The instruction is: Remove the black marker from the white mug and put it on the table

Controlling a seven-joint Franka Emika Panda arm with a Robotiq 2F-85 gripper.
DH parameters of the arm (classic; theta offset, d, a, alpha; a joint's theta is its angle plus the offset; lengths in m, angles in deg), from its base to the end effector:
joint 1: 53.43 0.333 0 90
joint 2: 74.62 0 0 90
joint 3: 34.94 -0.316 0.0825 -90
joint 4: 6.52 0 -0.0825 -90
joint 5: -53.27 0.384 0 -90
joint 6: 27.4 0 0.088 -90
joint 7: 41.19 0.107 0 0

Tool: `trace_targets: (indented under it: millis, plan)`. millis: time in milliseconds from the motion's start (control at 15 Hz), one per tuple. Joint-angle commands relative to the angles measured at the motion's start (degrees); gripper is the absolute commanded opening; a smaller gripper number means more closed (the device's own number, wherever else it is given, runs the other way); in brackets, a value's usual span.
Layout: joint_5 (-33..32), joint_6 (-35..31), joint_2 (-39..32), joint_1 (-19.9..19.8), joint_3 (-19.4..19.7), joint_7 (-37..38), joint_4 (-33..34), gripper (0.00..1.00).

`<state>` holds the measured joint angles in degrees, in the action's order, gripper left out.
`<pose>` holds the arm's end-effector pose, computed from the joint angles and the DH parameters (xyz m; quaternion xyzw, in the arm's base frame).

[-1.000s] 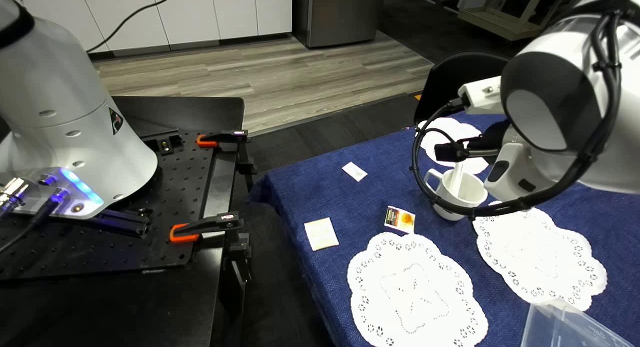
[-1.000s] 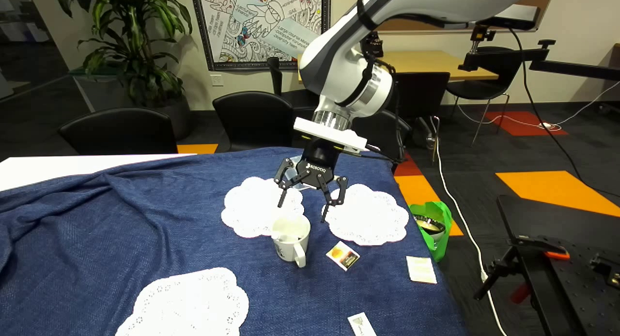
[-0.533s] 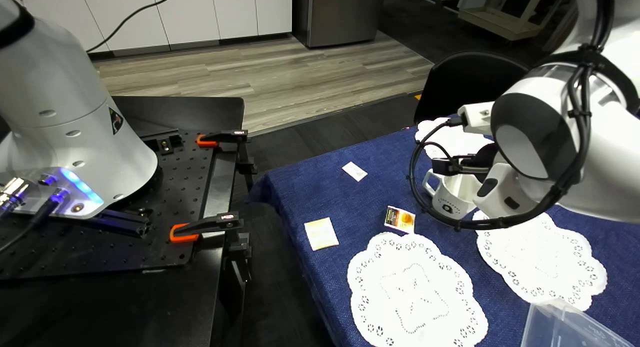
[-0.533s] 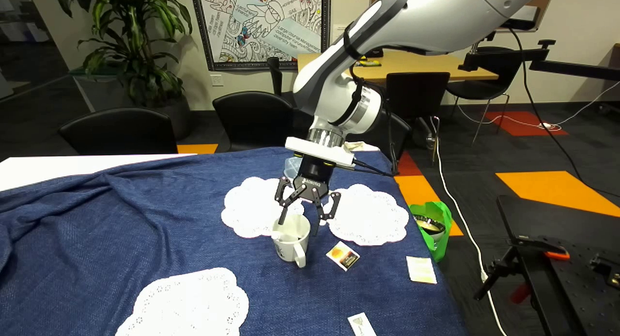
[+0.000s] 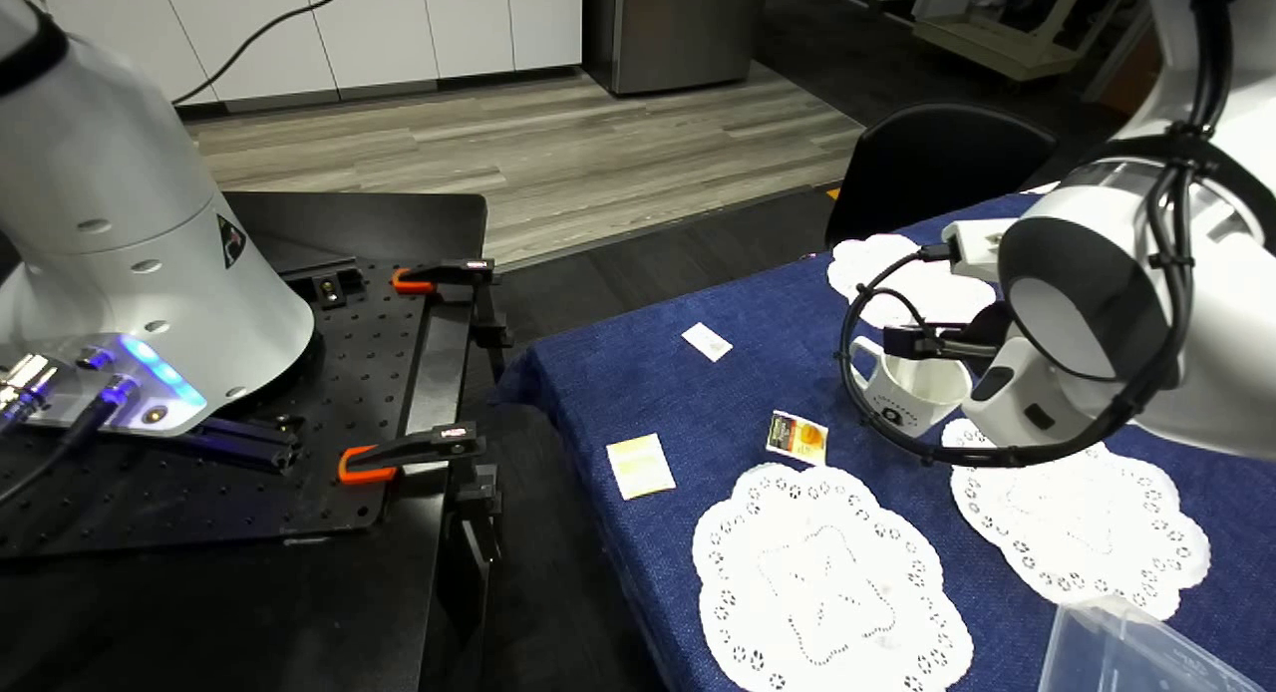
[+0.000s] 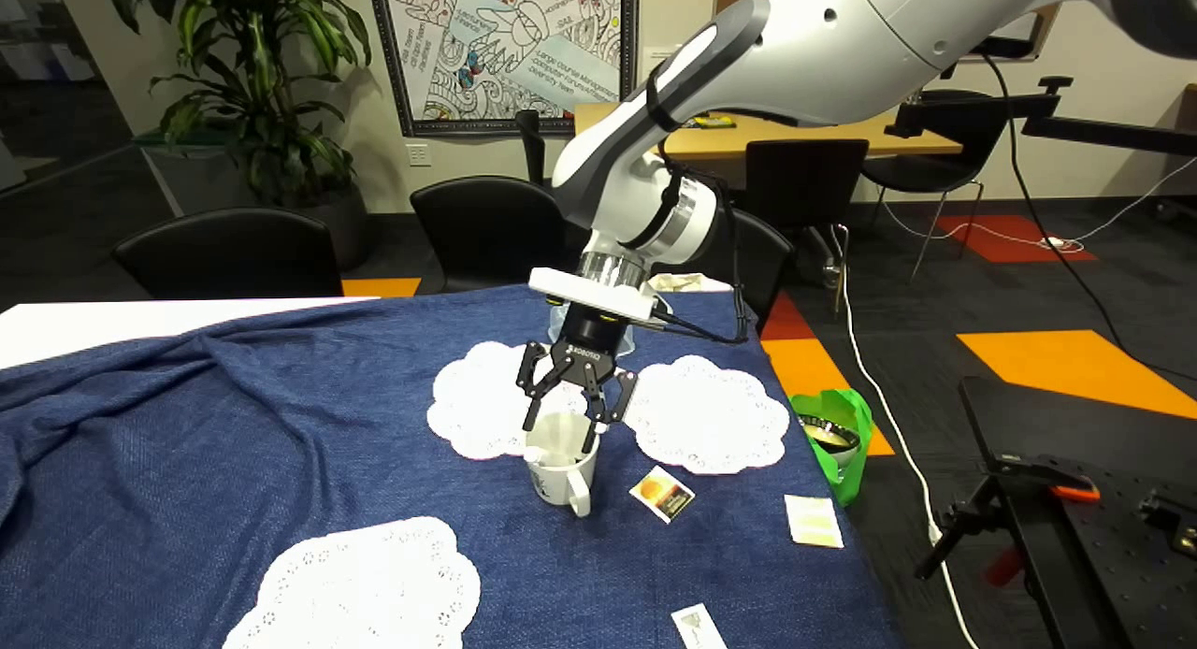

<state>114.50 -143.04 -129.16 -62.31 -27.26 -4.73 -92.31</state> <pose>0.6610 -0.1313 0.0903 -0.6460 0.6550 0.2328 0.3154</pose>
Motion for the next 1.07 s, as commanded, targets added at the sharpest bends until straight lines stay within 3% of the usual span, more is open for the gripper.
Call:
trace_targets:
  millis: [0,533,667,1000]
  plan:
    - [0.49,0.95,-2.43,-1.35,-1.25,3.33,4.58,0.76]
    - [0.12,0.9,-2.69,-1.31,-1.99,3.74,3.85,0.77]
    - [0.03,0.62,-2.77,-1.1,-2.0,3.73,3.87,0.53]
    - [-0.25,0.66,-3.13,-0.85,-2.06,3.92,4.29,0.14]
